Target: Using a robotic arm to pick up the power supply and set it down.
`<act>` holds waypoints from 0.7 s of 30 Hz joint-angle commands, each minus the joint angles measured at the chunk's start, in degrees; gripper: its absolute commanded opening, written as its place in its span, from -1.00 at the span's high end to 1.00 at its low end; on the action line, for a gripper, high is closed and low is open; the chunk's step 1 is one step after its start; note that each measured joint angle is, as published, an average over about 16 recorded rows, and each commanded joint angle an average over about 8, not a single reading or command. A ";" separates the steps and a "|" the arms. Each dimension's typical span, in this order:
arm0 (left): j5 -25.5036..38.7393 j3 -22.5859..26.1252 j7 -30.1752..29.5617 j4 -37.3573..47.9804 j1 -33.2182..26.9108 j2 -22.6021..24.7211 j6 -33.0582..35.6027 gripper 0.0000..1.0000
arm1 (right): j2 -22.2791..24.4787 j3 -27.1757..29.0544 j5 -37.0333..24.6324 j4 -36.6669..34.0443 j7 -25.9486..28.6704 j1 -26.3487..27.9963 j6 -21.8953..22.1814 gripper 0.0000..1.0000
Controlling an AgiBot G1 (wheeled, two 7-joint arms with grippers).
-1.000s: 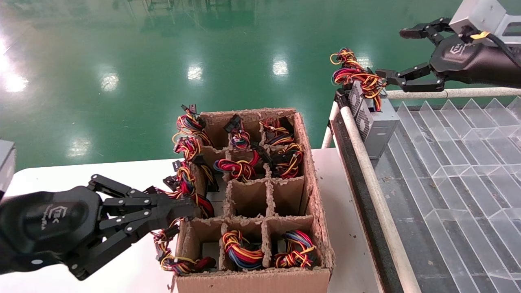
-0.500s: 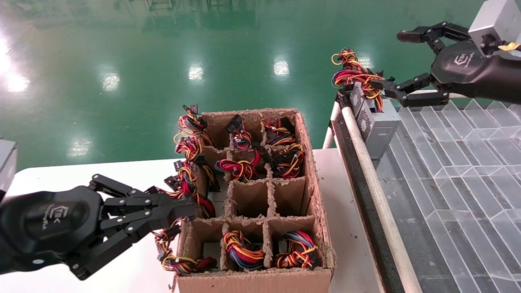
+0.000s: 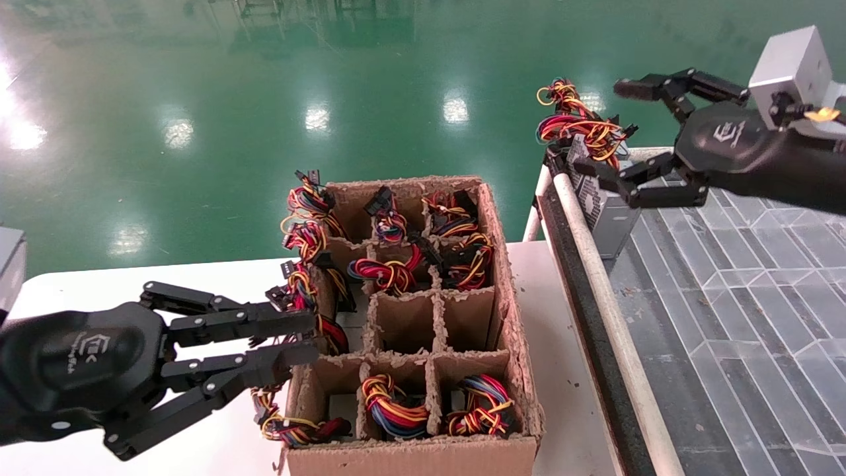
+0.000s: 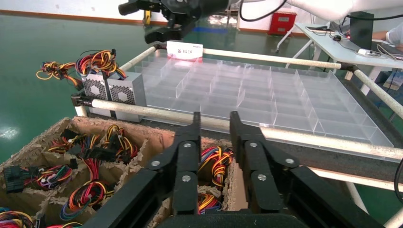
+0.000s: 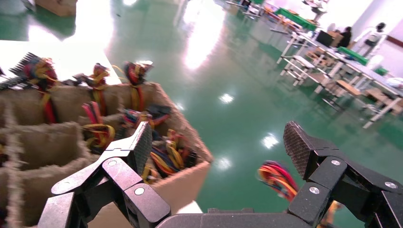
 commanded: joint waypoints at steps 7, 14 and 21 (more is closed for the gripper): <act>0.00 0.00 0.00 0.00 0.00 0.00 0.00 -1.00 | 1.84 0.92 5.38 8.88 5.33 -7.02 -0.97 -1.00; 0.00 0.00 0.00 0.00 0.00 0.00 0.00 -1.00 | 3.45 1.72 10.07 16.63 9.98 -13.14 -1.81 -1.00; 0.00 0.00 0.00 0.00 0.00 0.00 0.00 -1.00 | 5.08 2.54 14.81 24.47 14.69 -19.34 -2.66 -1.00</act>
